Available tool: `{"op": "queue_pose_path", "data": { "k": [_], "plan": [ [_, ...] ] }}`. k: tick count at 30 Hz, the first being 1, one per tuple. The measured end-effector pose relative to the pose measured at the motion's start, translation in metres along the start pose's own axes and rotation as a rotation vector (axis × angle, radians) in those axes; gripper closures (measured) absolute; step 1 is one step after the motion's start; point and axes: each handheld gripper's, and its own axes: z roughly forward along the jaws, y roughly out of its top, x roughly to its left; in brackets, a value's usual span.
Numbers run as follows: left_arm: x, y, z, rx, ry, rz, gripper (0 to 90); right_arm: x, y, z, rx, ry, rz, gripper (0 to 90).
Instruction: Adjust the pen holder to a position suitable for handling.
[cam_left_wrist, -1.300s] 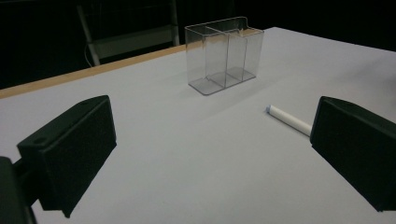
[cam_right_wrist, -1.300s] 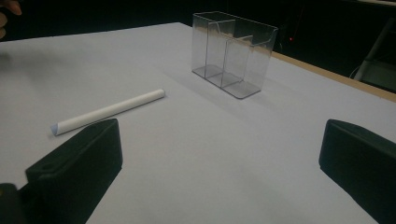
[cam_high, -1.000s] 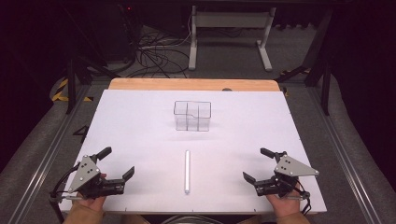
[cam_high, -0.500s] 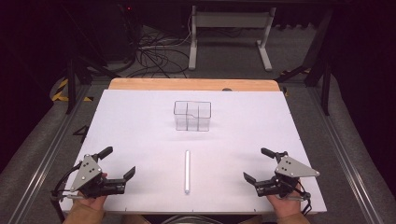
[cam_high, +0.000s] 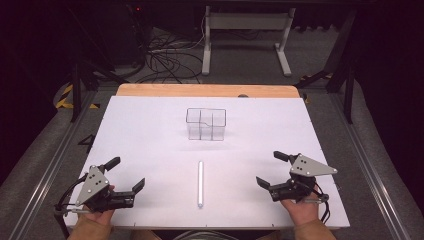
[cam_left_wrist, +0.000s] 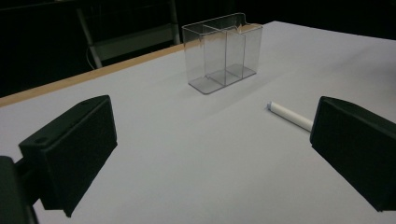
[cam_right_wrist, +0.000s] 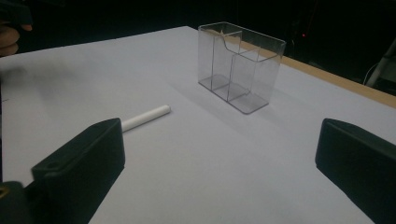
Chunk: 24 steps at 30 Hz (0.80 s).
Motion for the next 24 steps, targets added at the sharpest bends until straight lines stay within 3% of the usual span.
{"op": "queue_pose_path", "data": {
  "k": [16,24],
  "plan": [
    [0.0,0.0,0.002,0.005,-0.01,0.006,1.3,-0.01,0.042,0.033,0.034,0.033,-0.078,5.6],
    [0.001,0.0,0.002,0.005,-0.007,0.003,1.3,-0.009,0.048,0.039,0.056,0.048,-0.108,8.4]
  ]
}}
